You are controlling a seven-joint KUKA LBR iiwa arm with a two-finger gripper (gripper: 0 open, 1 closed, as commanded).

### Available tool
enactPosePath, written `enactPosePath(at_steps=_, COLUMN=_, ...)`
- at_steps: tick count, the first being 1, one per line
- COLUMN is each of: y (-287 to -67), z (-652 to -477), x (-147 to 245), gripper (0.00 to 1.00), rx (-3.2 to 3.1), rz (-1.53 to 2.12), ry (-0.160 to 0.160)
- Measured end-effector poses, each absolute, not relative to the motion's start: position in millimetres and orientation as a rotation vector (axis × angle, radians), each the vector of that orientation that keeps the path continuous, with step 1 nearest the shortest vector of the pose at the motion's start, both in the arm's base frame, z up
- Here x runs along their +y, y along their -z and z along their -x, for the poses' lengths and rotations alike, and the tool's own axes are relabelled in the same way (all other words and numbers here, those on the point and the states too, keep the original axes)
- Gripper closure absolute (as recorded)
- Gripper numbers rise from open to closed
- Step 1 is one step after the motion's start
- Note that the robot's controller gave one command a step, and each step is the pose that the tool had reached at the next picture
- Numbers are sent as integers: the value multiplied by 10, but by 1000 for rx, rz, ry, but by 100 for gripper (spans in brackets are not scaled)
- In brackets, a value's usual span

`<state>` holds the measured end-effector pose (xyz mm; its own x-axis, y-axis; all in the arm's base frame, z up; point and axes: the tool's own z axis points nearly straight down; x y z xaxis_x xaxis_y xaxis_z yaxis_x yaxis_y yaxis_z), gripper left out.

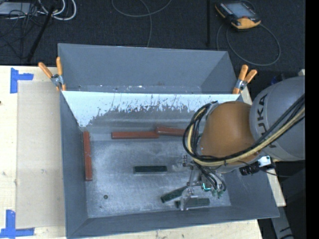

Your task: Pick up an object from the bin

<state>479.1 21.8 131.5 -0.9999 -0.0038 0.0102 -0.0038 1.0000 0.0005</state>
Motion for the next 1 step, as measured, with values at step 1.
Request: enactPosePath(at_steps=1, y=-1352, z=-4810, x=217, gripper=0, rx=-3139, rz=-4, ry=1)
